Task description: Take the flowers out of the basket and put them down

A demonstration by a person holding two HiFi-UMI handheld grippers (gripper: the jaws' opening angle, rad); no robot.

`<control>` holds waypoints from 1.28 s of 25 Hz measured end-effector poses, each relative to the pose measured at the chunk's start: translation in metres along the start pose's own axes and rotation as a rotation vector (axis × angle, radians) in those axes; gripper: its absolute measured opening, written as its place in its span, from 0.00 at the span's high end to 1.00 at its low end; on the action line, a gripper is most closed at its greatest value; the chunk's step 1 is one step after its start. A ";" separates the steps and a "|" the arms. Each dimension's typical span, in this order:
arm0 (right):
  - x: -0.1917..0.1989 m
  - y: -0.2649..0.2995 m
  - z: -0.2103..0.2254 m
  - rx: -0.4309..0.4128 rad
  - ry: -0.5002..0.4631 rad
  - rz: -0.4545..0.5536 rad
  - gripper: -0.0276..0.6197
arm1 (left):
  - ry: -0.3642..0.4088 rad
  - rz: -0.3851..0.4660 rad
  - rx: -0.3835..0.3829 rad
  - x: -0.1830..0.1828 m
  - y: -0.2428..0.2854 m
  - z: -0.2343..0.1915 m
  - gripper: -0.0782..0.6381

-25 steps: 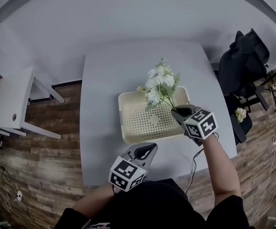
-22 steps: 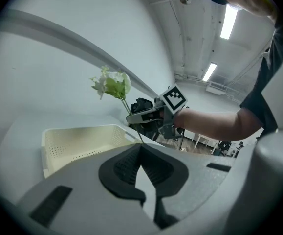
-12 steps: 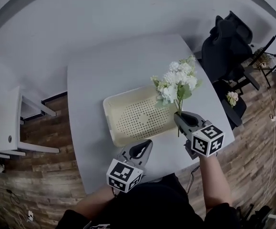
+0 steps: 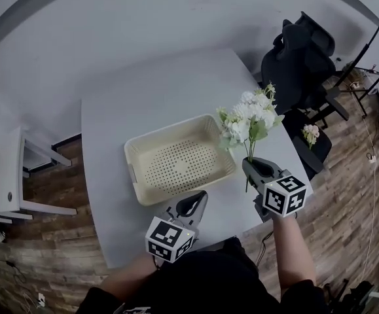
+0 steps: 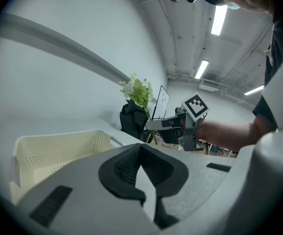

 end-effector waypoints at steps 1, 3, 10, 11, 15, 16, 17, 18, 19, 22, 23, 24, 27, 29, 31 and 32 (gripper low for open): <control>0.000 -0.002 0.009 0.002 0.003 -0.008 0.91 | -0.005 -0.004 -0.006 -0.001 0.006 0.004 0.88; 0.001 -0.006 0.027 0.004 0.009 -0.025 0.91 | -0.011 -0.013 -0.017 -0.002 0.018 0.012 0.88; 0.015 -0.001 0.092 0.000 0.080 -0.103 0.91 | -0.029 -0.055 -0.078 -0.007 0.059 0.034 0.88; 0.018 0.002 0.100 -0.007 0.091 -0.117 0.91 | -0.031 -0.064 -0.087 -0.006 0.065 0.037 0.88; 0.033 0.018 0.126 -0.027 0.133 -0.171 0.91 | -0.051 -0.097 -0.127 -0.001 0.083 0.041 0.88; 0.036 0.023 0.131 -0.030 0.141 -0.184 0.91 | -0.056 -0.103 -0.136 0.000 0.087 0.041 0.88; 0.039 0.028 0.137 -0.033 0.151 -0.197 0.91 | -0.062 -0.108 -0.146 0.001 0.092 0.042 0.88; 0.043 0.032 0.143 -0.036 0.162 -0.211 0.91 | -0.070 -0.114 -0.156 0.003 0.096 0.042 0.88; 0.046 0.037 0.149 -0.039 0.173 -0.225 0.91 | -0.079 -0.120 -0.167 0.005 0.101 0.044 0.88; 0.059 0.049 0.167 -0.048 0.204 -0.271 0.91 | -0.108 -0.132 -0.194 0.012 0.114 0.049 0.88; 0.062 0.053 0.172 -0.051 0.213 -0.287 0.91 | -0.117 -0.136 -0.202 0.013 0.119 0.051 0.88; 0.066 0.057 0.178 -0.053 0.219 -0.304 0.91 | -0.125 -0.139 -0.210 0.015 0.123 0.053 0.88; 0.075 0.069 0.190 -0.060 0.234 -0.353 0.91 | -0.152 -0.151 -0.235 0.021 0.133 0.057 0.88; 0.080 0.075 0.196 -0.062 0.245 -0.381 0.91 | -0.170 -0.161 -0.254 0.025 0.136 0.060 0.88; 0.085 0.082 0.201 -0.059 0.261 -0.399 0.90 | -0.186 -0.168 -0.272 0.028 0.138 0.062 0.88; 0.086 0.085 0.203 -0.059 0.268 -0.407 0.90 | -0.194 -0.171 -0.281 0.030 0.140 0.062 0.88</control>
Point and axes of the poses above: the fingertips, and each gripper's own axes: y forward along the fingers, z to its right, x out of its underside, the point moved 8 cm from there along -y, backward along the fingers, and after that the axes turned 11 degrees about y, right-handed, at the moved point
